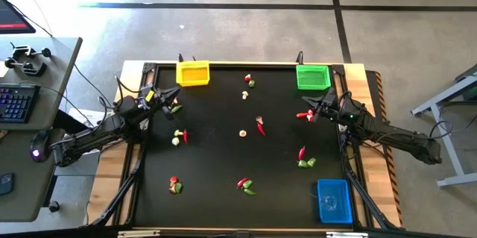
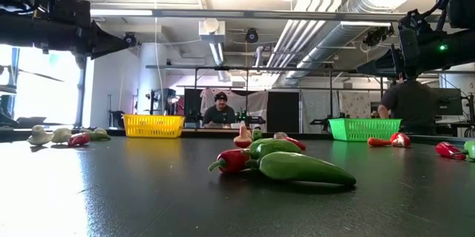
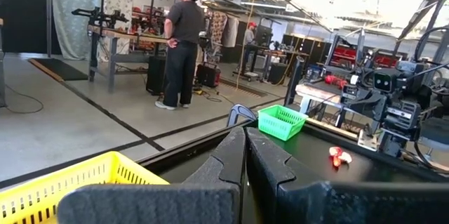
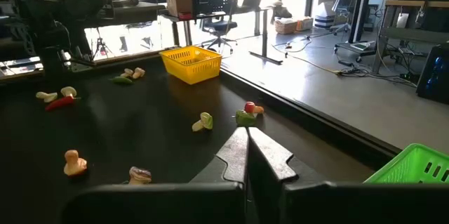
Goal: Sort produce into baskets
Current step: Put the brown mushroom into the yellow bin
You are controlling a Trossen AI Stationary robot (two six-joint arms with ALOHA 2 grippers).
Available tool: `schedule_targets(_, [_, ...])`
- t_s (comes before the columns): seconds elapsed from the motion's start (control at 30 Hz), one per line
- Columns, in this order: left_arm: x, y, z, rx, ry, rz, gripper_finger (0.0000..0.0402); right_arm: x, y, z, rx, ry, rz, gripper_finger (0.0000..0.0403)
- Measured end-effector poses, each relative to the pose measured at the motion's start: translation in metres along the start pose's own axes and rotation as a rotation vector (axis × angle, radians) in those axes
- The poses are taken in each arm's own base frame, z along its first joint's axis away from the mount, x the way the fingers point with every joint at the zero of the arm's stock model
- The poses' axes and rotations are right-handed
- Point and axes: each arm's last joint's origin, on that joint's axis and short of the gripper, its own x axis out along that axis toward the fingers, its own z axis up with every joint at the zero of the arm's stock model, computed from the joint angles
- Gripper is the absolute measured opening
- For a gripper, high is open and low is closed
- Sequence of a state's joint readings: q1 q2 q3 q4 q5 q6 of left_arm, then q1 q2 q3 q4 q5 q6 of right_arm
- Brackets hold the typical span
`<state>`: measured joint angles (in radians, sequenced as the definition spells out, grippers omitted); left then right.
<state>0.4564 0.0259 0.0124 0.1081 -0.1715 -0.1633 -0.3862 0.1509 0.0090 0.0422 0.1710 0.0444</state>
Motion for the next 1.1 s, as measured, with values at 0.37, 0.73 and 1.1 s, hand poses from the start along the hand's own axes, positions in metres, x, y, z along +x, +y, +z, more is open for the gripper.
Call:
schedule_targets(0.37, [-0.0001,-0.0026,0.0024,-0.072,-0.012,-0.079,0.0000,0.0000,0.0000,0.0000,0.000,0.000,0.000,0.0000])
schedule_targets(0.73, [-0.0009,-0.0075,0.0021,-0.060,0.015,-0.249,0.0000,0.0000,0.0000,0.0001,0.000,0.000,0.000,0.0000])
schedule_targets(1.1, [-0.0011,-0.0090,0.0016,-0.039,0.025,-0.299,0.0000,0.0000,0.0000,0.0001,0.000,0.000,0.000,0.0000])
